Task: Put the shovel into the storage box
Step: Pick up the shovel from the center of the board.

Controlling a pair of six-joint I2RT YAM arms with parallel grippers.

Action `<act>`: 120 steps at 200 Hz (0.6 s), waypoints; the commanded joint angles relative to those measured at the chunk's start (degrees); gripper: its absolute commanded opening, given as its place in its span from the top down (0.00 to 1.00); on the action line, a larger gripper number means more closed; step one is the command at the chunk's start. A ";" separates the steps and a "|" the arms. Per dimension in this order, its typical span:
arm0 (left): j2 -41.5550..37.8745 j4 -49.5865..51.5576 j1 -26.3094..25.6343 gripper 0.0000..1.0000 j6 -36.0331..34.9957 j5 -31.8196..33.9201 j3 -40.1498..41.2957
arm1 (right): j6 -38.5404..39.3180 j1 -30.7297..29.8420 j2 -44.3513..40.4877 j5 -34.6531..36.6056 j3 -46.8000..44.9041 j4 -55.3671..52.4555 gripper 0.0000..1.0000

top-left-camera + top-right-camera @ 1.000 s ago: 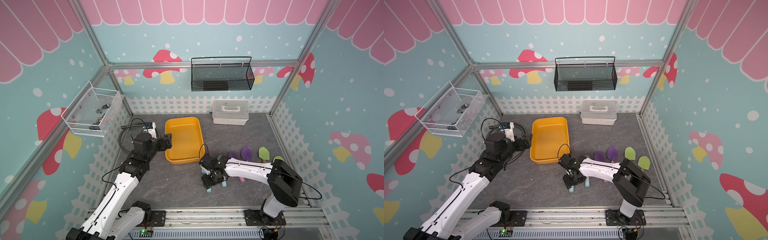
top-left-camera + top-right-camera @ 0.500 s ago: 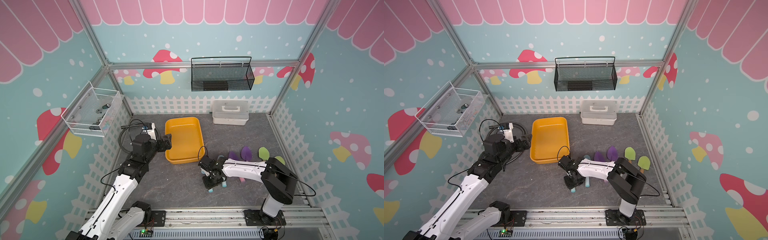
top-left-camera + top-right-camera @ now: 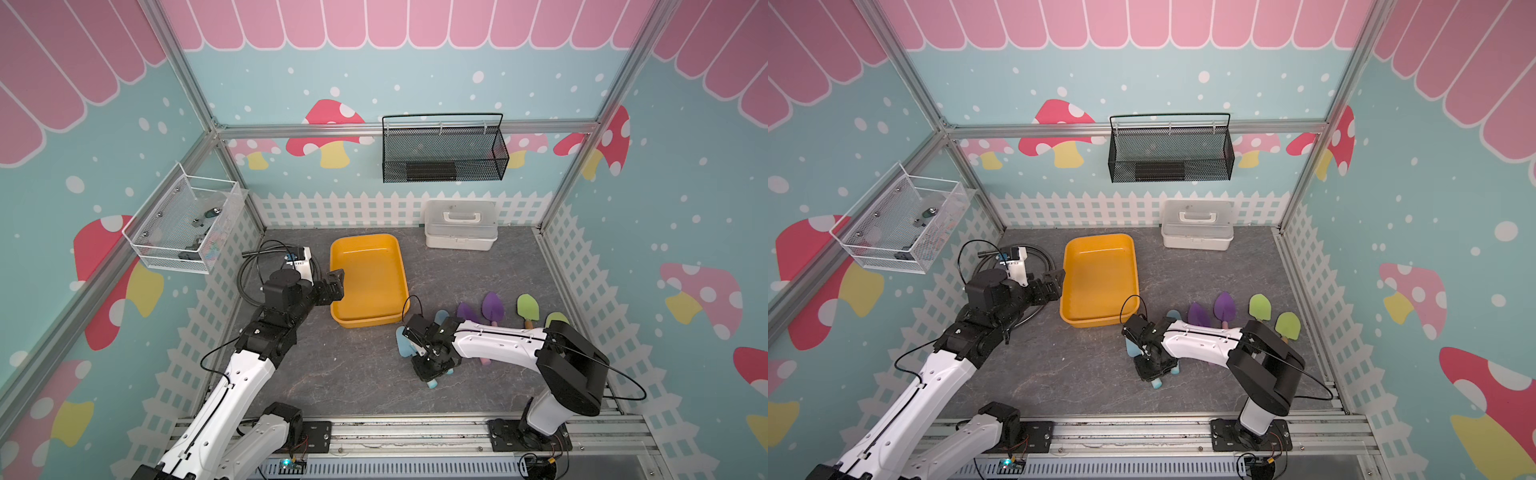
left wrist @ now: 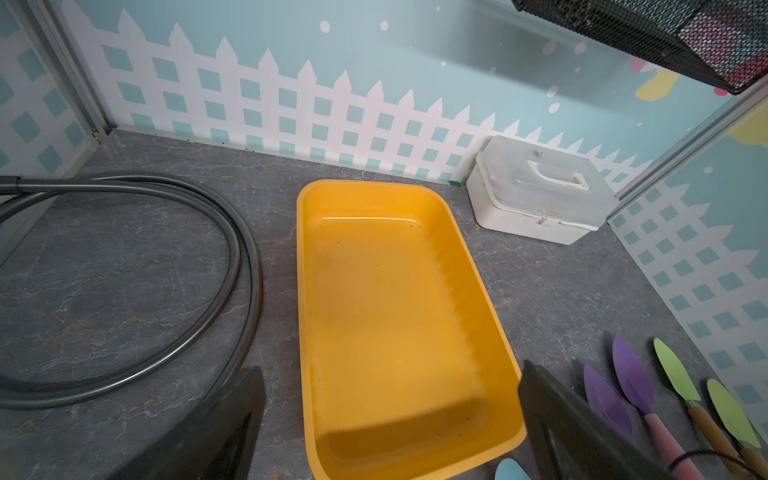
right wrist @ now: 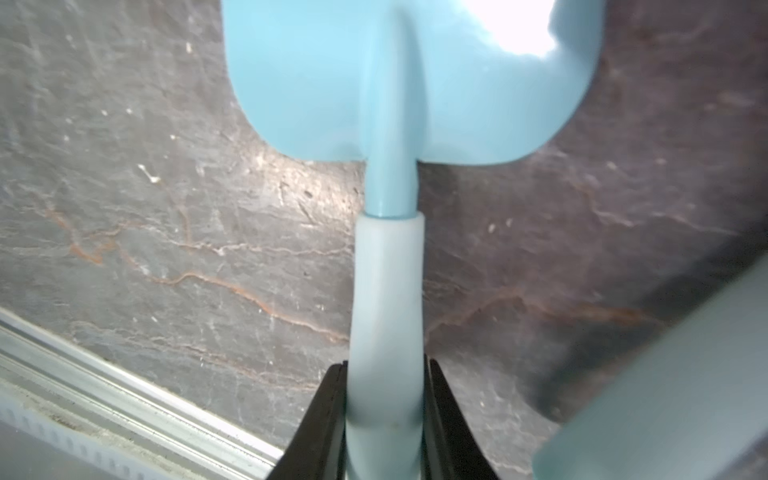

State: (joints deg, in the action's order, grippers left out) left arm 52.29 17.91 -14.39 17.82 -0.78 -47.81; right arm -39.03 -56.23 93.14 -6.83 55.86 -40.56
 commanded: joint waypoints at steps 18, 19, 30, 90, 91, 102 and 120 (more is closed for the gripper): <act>0.62 0.34 -0.29 0.01 0.47 -5.18 -0.70 | 1.64 -0.76 -5.59 2.35 3.70 -7.05 0.86; 0.62 0.31 -0.29 0.01 0.51 -5.19 -0.70 | 1.70 -0.79 -5.64 2.35 3.80 -7.20 0.87; 0.62 0.28 -0.29 0.01 0.54 -5.67 -0.79 | 1.94 -0.97 -6.45 2.47 4.55 -8.69 0.88; 2.12 -3.72 -0.28 0.03 1.48 -13.97 0.10 | 4.74 -1.45 -8.41 6.96 16.44 -15.29 0.89; 2.16 -3.83 -0.33 0.03 1.54 -14.15 0.14 | 4.87 -1.44 -8.33 7.03 16.77 -15.40 0.89; 2.94 -4.59 -0.29 0.07 2.09 -15.71 0.01 | 6.14 -1.43 -6.75 8.26 20.15 -16.19 0.89; 4.52 -5.45 -0.29 0.20 3.29 -18.86 -0.58 | 7.89 -1.32 -3.68 9.64 24.60 -16.53 0.89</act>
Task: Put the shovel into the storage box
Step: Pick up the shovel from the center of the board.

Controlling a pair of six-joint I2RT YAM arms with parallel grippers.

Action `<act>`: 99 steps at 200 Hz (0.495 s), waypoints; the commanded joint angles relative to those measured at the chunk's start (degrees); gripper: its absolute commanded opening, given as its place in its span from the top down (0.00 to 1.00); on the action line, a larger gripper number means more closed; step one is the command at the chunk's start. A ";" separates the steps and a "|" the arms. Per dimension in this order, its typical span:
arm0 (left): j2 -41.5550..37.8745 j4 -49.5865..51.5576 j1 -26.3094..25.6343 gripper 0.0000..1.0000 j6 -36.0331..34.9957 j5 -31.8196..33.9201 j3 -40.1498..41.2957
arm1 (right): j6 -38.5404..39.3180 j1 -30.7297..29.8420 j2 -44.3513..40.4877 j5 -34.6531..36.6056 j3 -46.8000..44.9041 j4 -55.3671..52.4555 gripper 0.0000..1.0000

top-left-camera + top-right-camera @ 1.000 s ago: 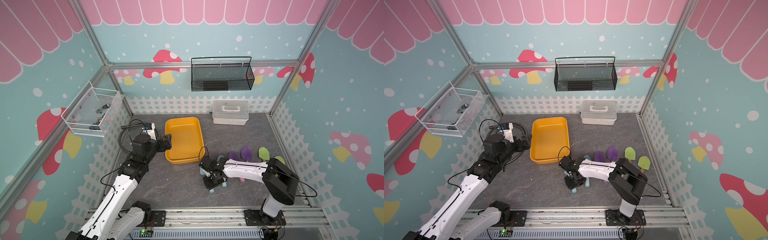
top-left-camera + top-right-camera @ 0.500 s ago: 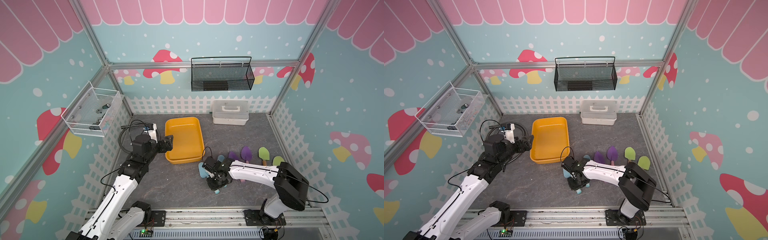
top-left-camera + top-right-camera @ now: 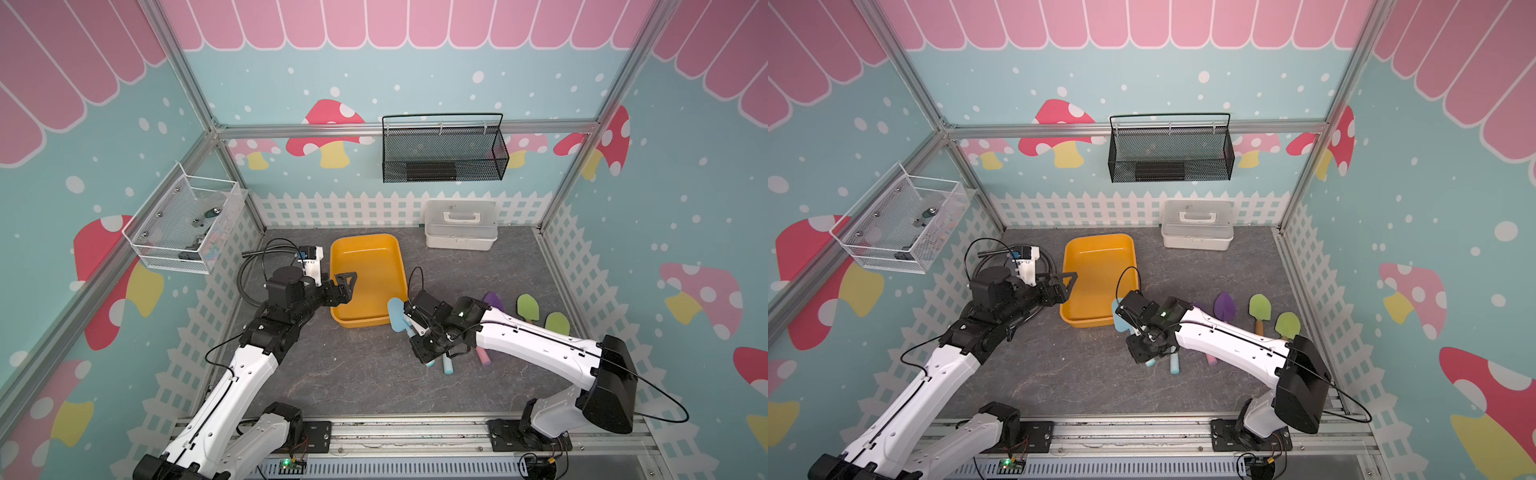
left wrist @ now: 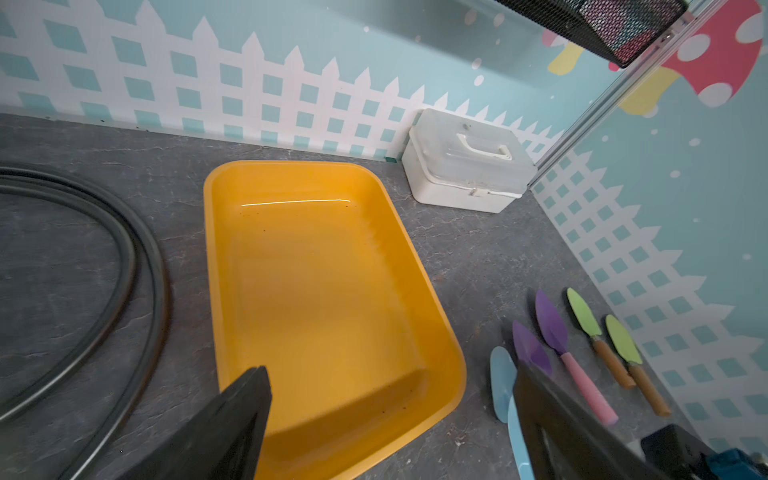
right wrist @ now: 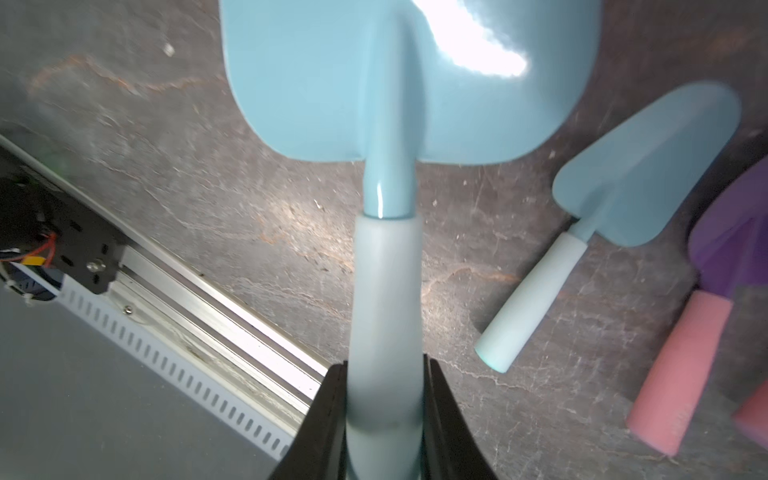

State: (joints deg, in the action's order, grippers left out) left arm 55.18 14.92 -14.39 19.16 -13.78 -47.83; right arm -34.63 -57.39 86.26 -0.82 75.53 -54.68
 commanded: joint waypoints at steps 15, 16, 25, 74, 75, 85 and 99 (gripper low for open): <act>2.80 -2.65 -0.29 0.25 3.14 -8.31 -1.03 | 4.59 -0.13 5.83 4.78 8.46 -2.54 0.89; 2.86 -2.68 -0.28 0.25 3.20 -8.43 -1.08 | 4.62 -0.11 6.02 4.91 8.74 -2.54 0.89; 3.30 -3.02 -0.22 0.21 4.37 -9.68 -1.00 | 5.22 0.03 7.53 5.80 10.66 -2.52 0.89; 1.56 -6.74 -0.09 0.12 9.25 -13.88 1.71 | 7.36 1.30 12.94 7.13 17.88 -2.10 0.90; 1.54 -6.78 -0.06 0.12 9.33 -13.89 1.79 | 7.37 1.30 13.00 7.10 17.98 -2.10 0.90; 1.52 -7.76 0.06 0.12 10.15 -14.28 2.65 | 7.68 1.50 13.45 7.06 19.03 -2.02 0.90; 2.19 -9.78 0.22 0.15 11.60 -15.39 4.03 | 8.15 1.66 13.99 6.78 20.32 -2.01 0.90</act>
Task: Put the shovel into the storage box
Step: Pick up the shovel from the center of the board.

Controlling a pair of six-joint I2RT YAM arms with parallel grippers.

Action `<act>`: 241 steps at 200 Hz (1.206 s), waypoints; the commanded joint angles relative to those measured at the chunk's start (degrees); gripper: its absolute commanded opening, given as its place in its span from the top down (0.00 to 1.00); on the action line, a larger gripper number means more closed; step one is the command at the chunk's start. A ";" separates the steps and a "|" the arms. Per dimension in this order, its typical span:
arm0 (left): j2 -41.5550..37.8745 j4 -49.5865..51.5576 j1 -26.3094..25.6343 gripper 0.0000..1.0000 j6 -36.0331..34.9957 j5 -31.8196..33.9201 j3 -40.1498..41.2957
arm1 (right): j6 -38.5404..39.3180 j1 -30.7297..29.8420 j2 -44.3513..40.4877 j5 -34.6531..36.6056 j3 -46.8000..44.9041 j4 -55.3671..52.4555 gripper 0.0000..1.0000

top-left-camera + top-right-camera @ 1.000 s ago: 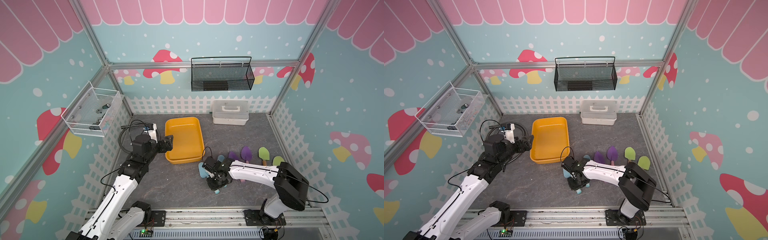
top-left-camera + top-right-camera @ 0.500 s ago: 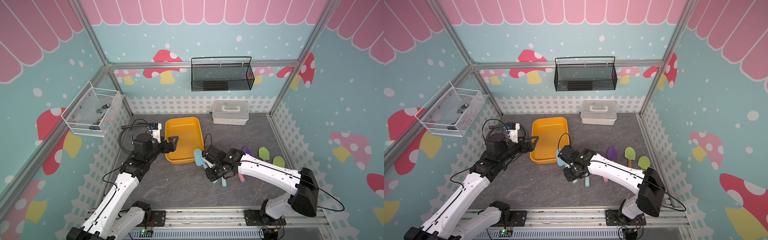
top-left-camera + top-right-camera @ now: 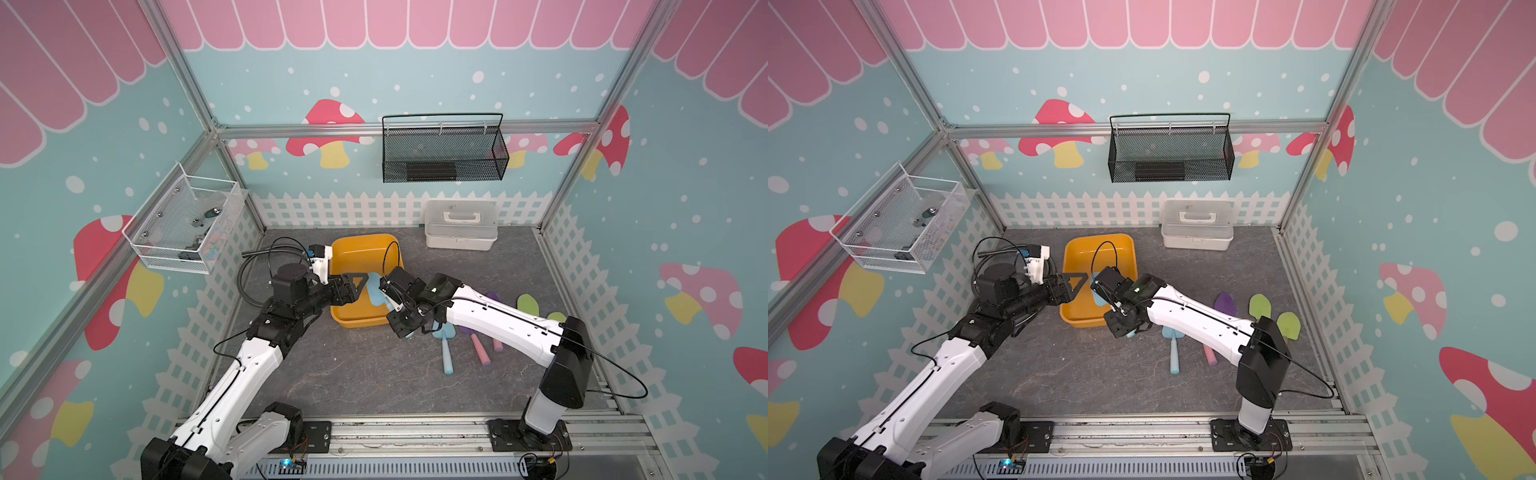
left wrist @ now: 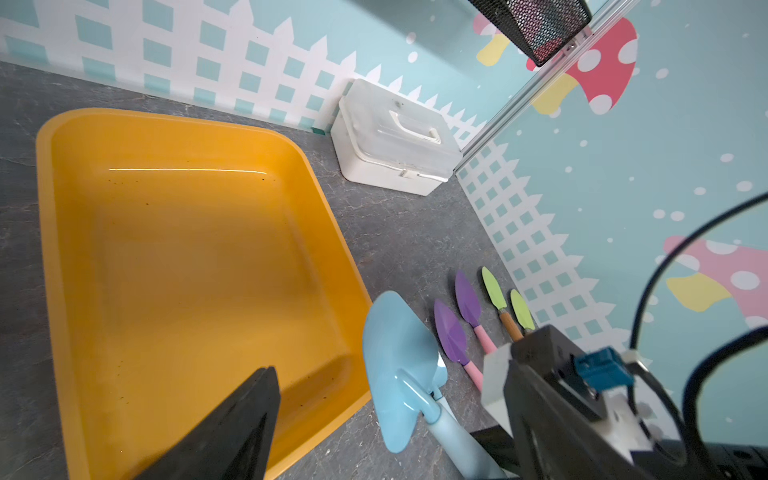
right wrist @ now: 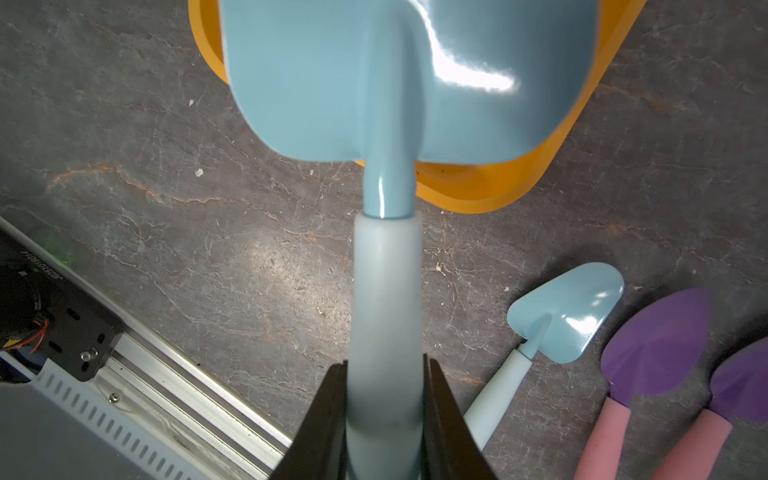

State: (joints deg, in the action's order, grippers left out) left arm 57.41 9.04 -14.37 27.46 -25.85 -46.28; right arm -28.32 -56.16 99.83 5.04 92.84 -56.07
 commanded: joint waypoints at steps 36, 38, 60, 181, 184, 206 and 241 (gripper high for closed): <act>2.24 -8.82 0.53 0.19 6.56 -4.30 5.18 | 2.48 0.73 1.40 0.39 6.37 -0.66 0.90; 2.35 -9.12 0.56 0.19 6.66 -4.30 5.22 | 2.45 0.71 1.41 0.36 6.56 -0.69 0.90; 3.10 -10.87 1.08 0.19 7.42 -4.63 5.34 | 2.48 0.76 1.76 -0.52 7.50 -0.70 0.90; 6.73 -19.40 3.34 0.63 11.65 -8.51 6.90 | 2.36 0.74 1.73 -1.79 8.41 -0.26 0.90; 6.75 -19.47 3.37 0.64 11.65 -8.56 6.95 | 2.46 0.77 1.76 -1.80 8.53 -0.26 0.90; 6.98 -20.14 3.47 0.72 12.06 -8.91 7.17 | 2.56 0.73 1.90 -1.89 8.60 -0.18 0.90; 7.98 -20.82 3.65 0.89 12.66 -10.34 6.82 | 2.91 0.68 2.21 -2.02 8.94 -0.18 0.90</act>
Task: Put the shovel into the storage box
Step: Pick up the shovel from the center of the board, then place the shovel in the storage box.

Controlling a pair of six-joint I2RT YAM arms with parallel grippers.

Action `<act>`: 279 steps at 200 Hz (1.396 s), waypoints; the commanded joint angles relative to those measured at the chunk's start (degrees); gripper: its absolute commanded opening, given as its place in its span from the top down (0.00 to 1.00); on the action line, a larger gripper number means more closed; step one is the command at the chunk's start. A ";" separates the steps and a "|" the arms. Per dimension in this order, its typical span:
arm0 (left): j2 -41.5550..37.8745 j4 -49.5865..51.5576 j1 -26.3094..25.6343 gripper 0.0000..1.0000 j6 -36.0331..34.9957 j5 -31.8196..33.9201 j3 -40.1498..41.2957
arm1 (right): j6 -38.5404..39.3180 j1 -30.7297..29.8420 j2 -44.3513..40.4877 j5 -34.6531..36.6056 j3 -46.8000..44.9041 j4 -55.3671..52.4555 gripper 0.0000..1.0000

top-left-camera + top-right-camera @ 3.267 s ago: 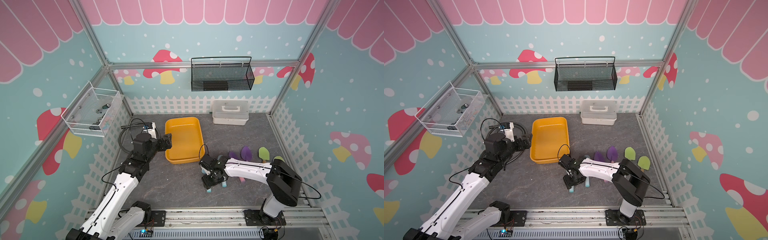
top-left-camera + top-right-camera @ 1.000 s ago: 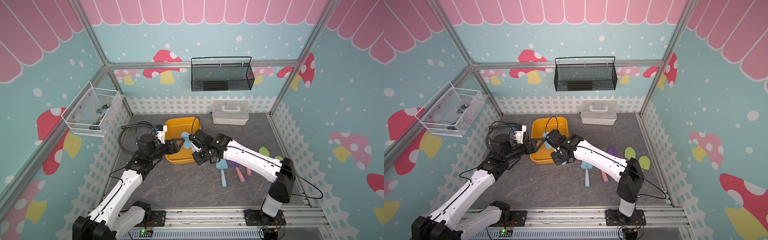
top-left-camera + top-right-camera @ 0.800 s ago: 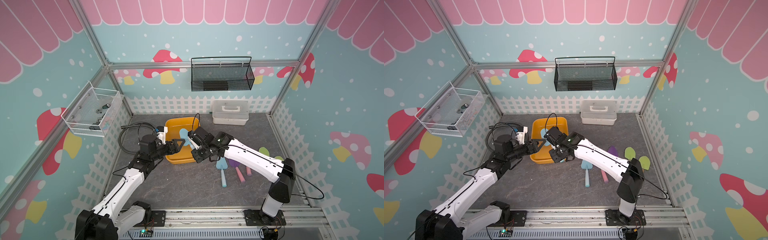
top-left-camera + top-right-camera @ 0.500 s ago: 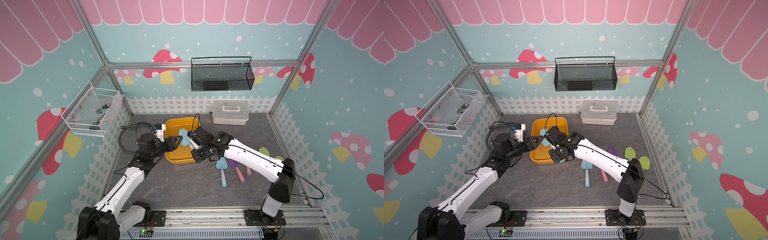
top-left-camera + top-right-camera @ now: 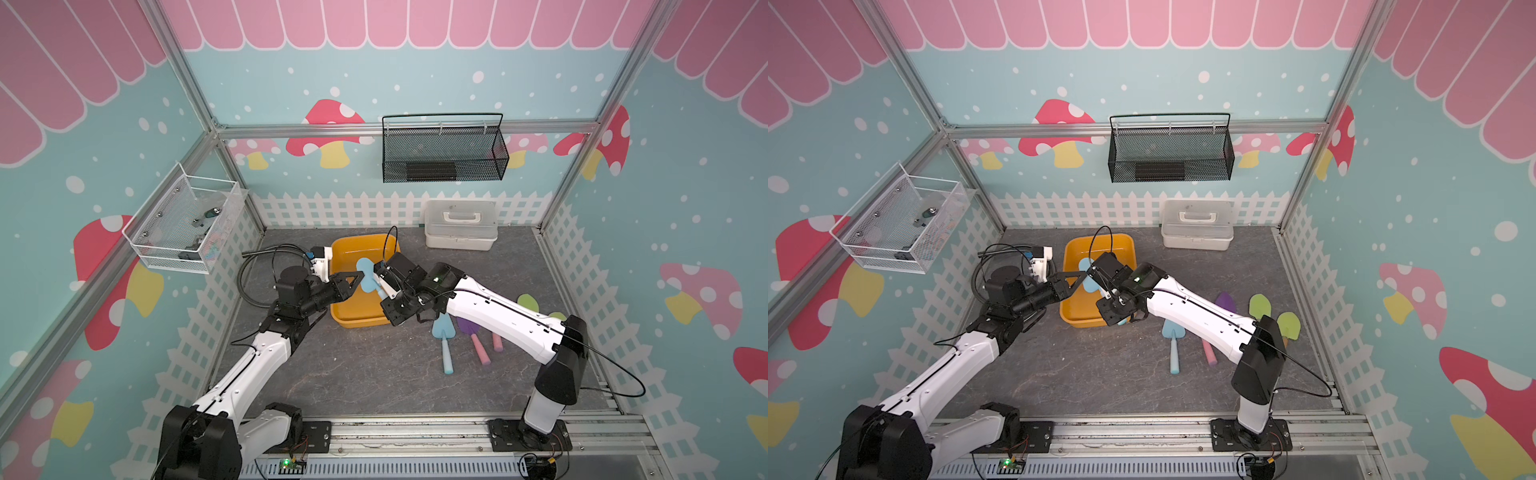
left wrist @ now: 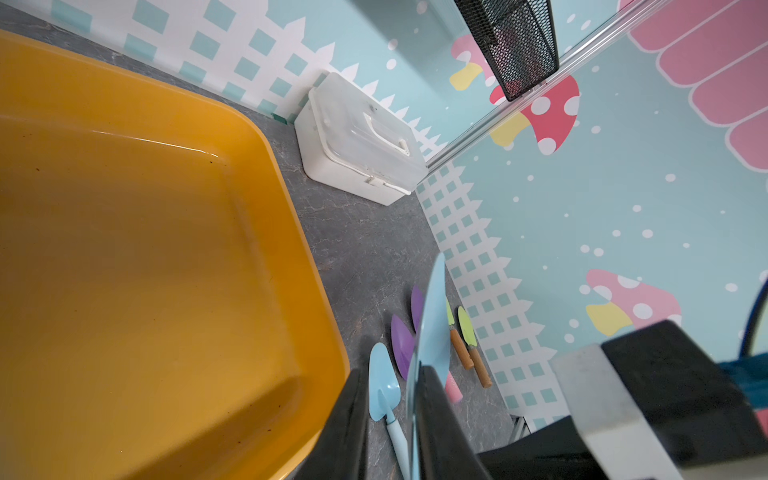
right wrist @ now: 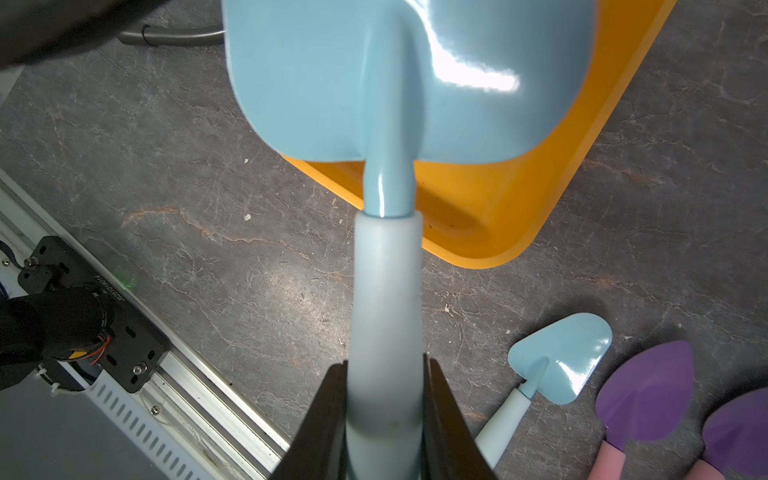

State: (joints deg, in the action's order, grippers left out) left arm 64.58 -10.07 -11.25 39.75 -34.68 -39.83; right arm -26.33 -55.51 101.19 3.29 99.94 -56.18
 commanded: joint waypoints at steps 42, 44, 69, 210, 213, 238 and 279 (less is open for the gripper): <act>1.86 -3.11 0.70 1.00 1.51 -3.22 0.39 | 1.45 0.03 1.12 -0.15 2.17 0.02 0.91; 1.93 -3.12 0.70 1.00 1.55 -3.34 0.42 | 1.50 0.04 1.16 -0.20 2.18 0.02 0.91; 2.12 -3.30 0.78 1.00 1.72 -3.55 0.55 | 1.72 -0.02 1.47 -0.15 2.54 0.02 0.86; 23.66 12.68 4.04 1.00 -12.19 -3.22 -24.76 | 1.38 0.18 -7.09 14.88 -1.39 0.42 0.47; 24.89 13.72 4.04 1.00 -12.86 -3.27 -25.81 | 1.10 0.22 -7.79 15.69 -1.92 0.40 0.47; 35.18 23.44 4.06 1.00 -18.57 -5.76 -37.28 | -1.59 0.80 -14.56 20.95 -8.57 0.33 0.45; 48.34 31.53 3.98 1.00 -22.62 -5.89 -49.67 | -5.75 4.01 -24.58 21.91 -19.55 1.08 0.44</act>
State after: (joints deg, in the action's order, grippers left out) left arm 107.98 13.04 -7.35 22.04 -39.27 -84.95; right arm -28.36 -53.28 80.62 22.33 85.49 -55.05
